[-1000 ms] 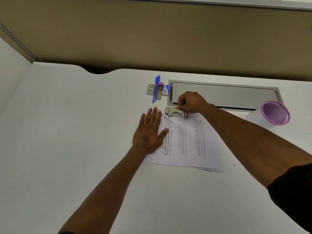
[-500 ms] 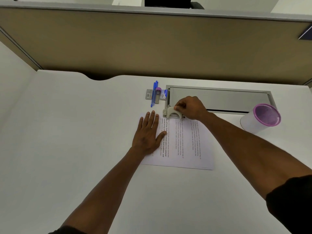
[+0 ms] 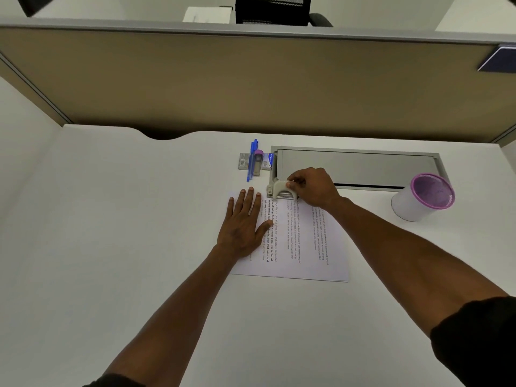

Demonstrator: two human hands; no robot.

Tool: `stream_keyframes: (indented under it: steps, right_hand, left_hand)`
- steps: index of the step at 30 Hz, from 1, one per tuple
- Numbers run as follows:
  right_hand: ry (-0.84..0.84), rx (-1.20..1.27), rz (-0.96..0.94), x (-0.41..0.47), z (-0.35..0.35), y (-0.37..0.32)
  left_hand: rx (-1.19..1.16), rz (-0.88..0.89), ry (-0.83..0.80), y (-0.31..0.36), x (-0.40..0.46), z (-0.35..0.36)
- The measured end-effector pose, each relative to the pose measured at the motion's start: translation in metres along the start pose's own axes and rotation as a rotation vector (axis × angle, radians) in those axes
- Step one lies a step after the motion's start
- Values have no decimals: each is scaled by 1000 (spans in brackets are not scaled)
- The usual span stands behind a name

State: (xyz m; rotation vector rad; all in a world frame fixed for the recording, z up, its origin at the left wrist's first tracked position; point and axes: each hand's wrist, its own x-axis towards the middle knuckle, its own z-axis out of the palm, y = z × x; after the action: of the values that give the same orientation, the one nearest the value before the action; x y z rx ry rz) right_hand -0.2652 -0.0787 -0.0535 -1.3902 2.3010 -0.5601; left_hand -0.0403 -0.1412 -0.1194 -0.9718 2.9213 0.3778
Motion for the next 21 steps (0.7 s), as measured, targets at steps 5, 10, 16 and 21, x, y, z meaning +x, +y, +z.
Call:
stream_keyframes:
  steps: [5, 10, 16, 21]
  right_hand:
    - [196, 150, 55, -18, 0, 12]
    - [92, 28, 39, -29, 5, 25]
    - [138, -13, 52, -28, 12, 25]
    - [159, -2, 55, -31, 13, 24]
  left_hand:
    - [9, 8, -15, 1, -1, -5]
    - [12, 53, 26, 7, 4, -14]
    - [35, 55, 22, 15, 17, -23]
    - [41, 54, 12, 14, 19, -20]
